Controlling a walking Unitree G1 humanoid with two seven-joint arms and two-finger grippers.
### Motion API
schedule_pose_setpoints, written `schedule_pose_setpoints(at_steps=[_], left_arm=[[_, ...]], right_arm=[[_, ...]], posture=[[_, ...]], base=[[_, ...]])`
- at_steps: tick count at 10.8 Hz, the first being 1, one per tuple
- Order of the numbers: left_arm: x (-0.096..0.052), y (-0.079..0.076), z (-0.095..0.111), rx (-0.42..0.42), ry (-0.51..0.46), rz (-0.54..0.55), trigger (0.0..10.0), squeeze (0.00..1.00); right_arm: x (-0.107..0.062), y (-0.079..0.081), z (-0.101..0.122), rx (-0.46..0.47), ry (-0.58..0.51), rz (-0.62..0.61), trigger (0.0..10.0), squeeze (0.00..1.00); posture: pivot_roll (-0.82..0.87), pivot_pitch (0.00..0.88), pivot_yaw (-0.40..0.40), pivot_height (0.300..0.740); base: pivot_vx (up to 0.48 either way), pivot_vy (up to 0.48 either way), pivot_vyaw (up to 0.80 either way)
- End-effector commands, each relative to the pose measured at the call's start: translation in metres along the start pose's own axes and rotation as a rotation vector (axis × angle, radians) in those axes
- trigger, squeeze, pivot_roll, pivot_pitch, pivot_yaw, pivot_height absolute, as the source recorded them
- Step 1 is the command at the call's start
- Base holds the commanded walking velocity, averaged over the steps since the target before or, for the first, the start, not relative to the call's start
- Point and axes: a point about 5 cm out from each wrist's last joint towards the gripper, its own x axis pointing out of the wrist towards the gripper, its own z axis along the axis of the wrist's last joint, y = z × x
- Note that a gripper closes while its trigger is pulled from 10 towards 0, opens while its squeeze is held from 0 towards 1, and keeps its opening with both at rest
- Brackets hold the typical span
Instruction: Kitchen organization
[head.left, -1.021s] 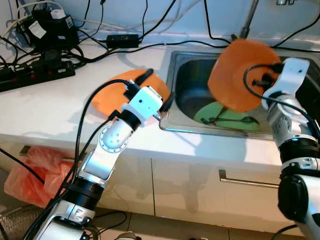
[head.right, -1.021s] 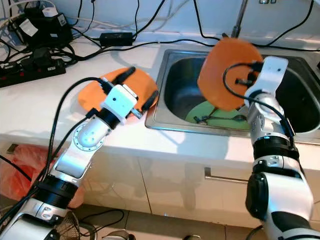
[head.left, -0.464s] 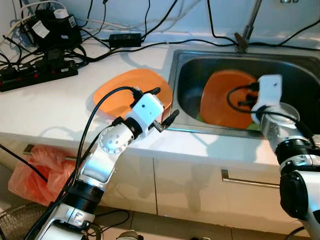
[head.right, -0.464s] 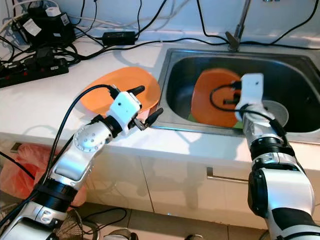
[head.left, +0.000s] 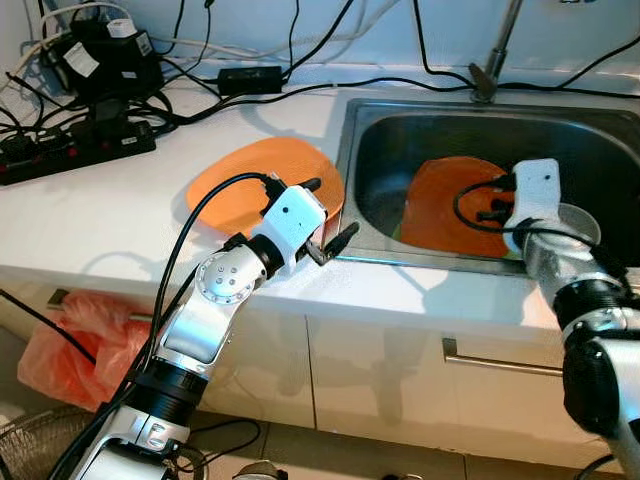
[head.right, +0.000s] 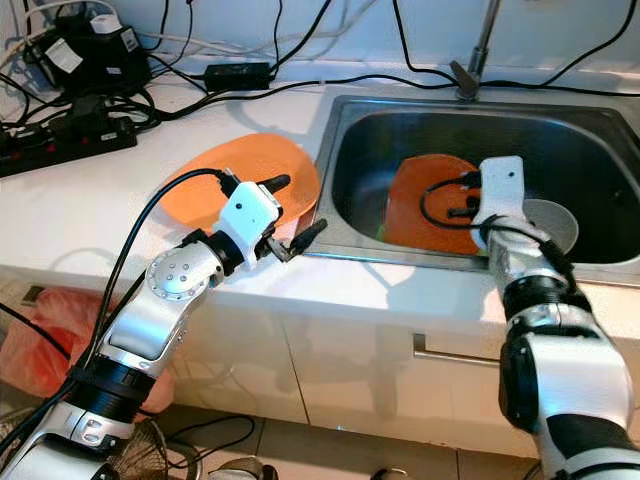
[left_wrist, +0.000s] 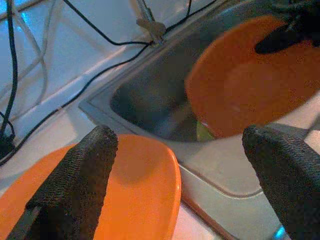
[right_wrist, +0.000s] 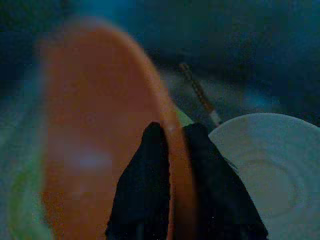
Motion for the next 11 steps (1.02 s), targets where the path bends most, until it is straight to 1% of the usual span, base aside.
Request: schedule_pose_setpoints(at_steps=[1,4,6,7,8,9,10,11], left_arm=[[0.001,0.002,0.006,0.021,-0.011,-0.017,10.0,1.00],[0.002,0.002,0.006,0.028,-0.003,-0.026,10.0,1.00],[0.000,0.005,0.005,0.052,0.021,-0.029,10.0,1.00],[-0.002,0.010,0.002,0.095,0.055,-0.029,10.0,1.00],[-0.003,0.016,-0.001,0.143,0.088,-0.017,10.0,1.00],[-0.005,0.021,-0.002,0.208,0.115,-0.038,10.0,1.00],[-0.006,0.031,-0.003,0.203,0.135,-0.015,10.0,1.00],[-0.007,0.036,-0.005,0.232,0.158,-0.020,10.0,1.00]], right_arm=[[0.000,-0.005,0.010,-0.003,-0.032,-0.008,10.0,1.00],[0.000,0.002,0.004,0.001,-0.018,0.006,10.0,1.00],[0.001,0.003,0.010,0.032,-0.042,0.012,10.0,1.00],[0.001,0.008,0.016,0.060,-0.061,0.042,10.0,1.00],[0.001,0.021,0.024,0.096,-0.075,0.126,10.0,1.00],[0.001,0.029,0.030,0.136,-0.092,0.187,10.0,1.00],[-0.001,0.035,0.036,0.166,-0.105,0.236,10.0,1.00],[-0.003,0.039,0.039,0.200,-0.111,0.265,10.0,1.00]], posture=[[0.17,0.038,0.061,0.740],[0.18,0.026,0.062,0.740],[0.18,0.025,0.062,0.740],[0.18,0.025,0.062,0.740],[0.19,0.026,0.058,0.740],[0.18,0.026,0.062,0.740],[0.18,0.027,0.063,0.740],[0.18,0.027,0.063,0.740]], base=[[0.000,0.000,0.00],[0.000,0.000,0.00],[0.000,0.000,0.00],[0.000,0.000,0.00],[0.000,0.000,0.00],[0.000,0.000,0.00],[0.000,0.000,0.00],[0.000,0.000,0.00]])
